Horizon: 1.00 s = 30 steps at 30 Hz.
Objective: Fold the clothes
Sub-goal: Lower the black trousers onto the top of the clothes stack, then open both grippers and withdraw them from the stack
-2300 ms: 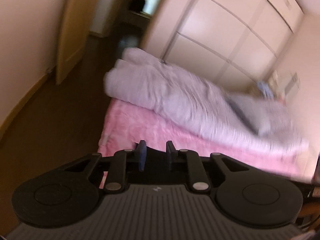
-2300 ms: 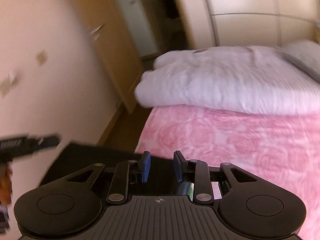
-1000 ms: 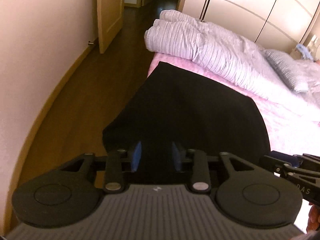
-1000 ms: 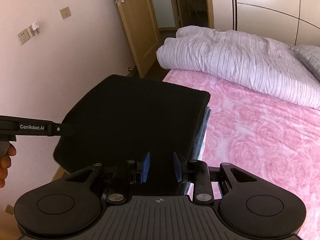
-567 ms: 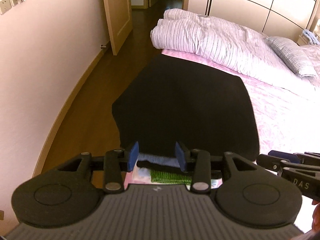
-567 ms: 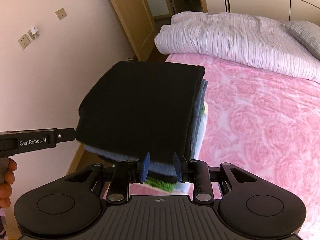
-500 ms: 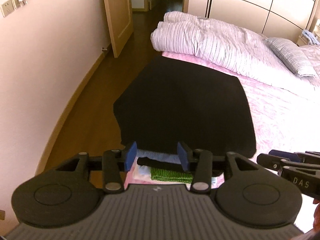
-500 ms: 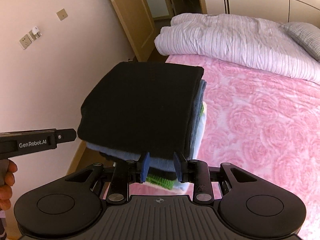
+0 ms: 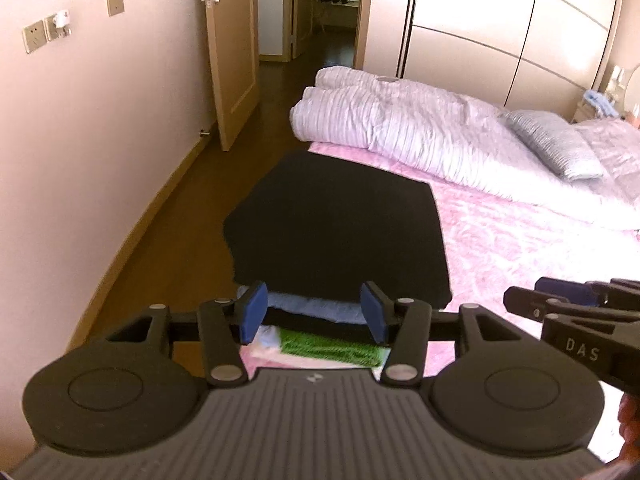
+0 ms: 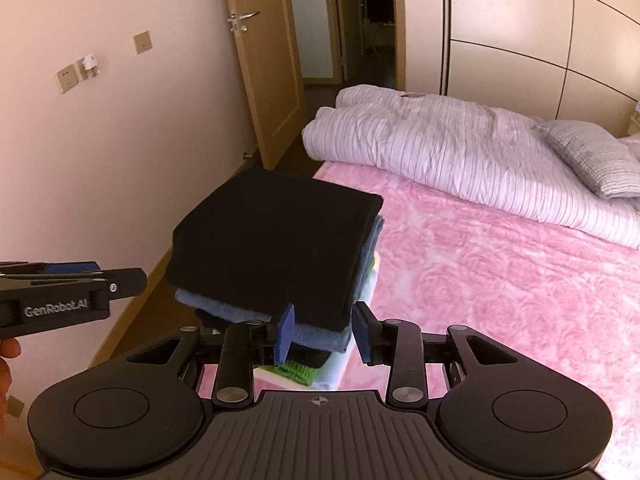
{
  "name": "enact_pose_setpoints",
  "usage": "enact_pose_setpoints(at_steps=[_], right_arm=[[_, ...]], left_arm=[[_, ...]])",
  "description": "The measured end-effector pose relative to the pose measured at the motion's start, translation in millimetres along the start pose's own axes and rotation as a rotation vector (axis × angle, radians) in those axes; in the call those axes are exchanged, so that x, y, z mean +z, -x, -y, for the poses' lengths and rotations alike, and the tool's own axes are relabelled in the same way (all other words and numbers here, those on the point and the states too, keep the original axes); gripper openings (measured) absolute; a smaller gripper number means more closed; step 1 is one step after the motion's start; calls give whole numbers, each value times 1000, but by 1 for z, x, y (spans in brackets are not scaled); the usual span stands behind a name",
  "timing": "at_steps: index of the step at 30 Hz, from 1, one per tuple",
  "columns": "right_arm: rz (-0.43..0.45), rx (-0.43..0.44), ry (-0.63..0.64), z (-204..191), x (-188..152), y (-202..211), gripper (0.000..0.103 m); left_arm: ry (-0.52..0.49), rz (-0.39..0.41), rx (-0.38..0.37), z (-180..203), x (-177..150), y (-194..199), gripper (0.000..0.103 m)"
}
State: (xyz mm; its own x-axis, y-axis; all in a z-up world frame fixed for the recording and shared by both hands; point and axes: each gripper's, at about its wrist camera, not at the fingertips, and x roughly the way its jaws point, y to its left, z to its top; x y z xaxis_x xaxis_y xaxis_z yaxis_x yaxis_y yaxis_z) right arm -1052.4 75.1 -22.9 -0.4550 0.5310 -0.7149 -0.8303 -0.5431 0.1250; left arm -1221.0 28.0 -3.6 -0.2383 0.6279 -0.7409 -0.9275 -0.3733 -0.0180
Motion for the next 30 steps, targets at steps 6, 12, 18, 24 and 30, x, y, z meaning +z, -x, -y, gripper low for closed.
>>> enact_pose_setpoints(at_steps=[6, 12, 18, 24, 30], right_arm=[[-21, 92, -100, 4, -20, 4, 36], [-78, 104, -168, 9, -36, 6, 36], [-140, 80, -169, 12, -48, 4, 36], [-182, 73, -161, 13, -55, 1, 36], [-195, 71, -133, 12, -54, 3, 36]], left_arm=[[10, -46, 57, -4, -21, 4, 48], [21, -78, 42, -8, -42, 11, 48], [5, -114, 37, -3, -59, 12, 48], [-7, -142, 31, 2, -70, 10, 48], [-7, -149, 34, 6, -67, 7, 48]])
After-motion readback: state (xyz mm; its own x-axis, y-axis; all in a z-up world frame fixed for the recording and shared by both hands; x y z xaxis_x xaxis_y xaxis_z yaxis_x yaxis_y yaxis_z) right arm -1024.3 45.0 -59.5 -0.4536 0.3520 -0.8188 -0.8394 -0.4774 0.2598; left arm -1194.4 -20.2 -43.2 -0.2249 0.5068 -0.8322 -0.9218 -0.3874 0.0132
